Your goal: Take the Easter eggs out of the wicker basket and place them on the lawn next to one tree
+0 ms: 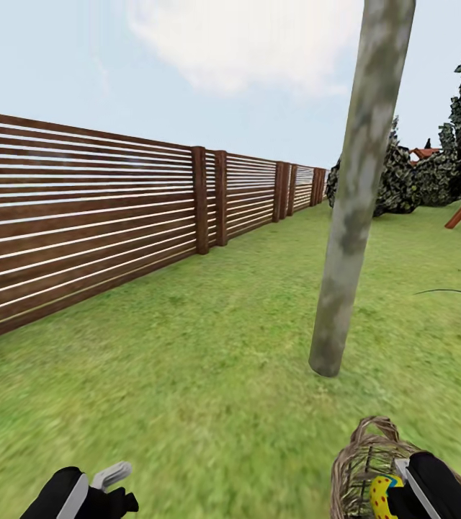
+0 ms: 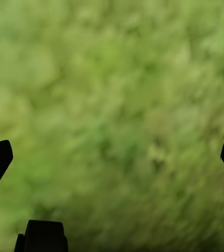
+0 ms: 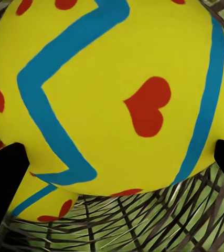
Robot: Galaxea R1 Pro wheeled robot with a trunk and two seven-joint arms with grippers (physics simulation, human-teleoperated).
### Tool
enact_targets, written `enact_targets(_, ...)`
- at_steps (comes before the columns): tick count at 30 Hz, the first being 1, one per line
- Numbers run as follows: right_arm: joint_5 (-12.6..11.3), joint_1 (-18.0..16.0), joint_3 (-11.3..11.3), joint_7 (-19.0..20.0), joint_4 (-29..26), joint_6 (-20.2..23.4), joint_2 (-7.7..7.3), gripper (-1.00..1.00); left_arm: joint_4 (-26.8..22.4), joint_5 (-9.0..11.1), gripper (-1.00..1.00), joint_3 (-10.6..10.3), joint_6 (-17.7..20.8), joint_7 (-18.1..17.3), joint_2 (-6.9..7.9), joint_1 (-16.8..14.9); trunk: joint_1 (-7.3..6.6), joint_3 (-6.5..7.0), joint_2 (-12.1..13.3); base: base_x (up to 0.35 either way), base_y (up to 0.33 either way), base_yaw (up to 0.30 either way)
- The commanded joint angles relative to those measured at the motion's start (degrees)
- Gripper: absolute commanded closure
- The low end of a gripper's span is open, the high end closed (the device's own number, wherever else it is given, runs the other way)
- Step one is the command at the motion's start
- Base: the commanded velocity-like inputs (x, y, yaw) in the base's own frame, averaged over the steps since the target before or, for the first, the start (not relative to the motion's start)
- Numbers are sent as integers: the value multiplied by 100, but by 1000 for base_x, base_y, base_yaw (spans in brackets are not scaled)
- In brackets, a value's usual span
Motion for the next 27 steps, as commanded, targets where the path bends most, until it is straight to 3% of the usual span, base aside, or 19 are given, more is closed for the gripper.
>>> enact_targets(1, -5, -2, 15, 14, -4, 24, -6, 100, -5, -36, -100, 20, 28, -37, -3, -2, -4, 16, -1, 0, 0, 0)
enact_targets(27, -5, -2, 19, 13, 5, 24, -6, 100, -5, -36, -100, 20, 33, -38, -82, -2, -71, 593, 34, -61, 8, 0)
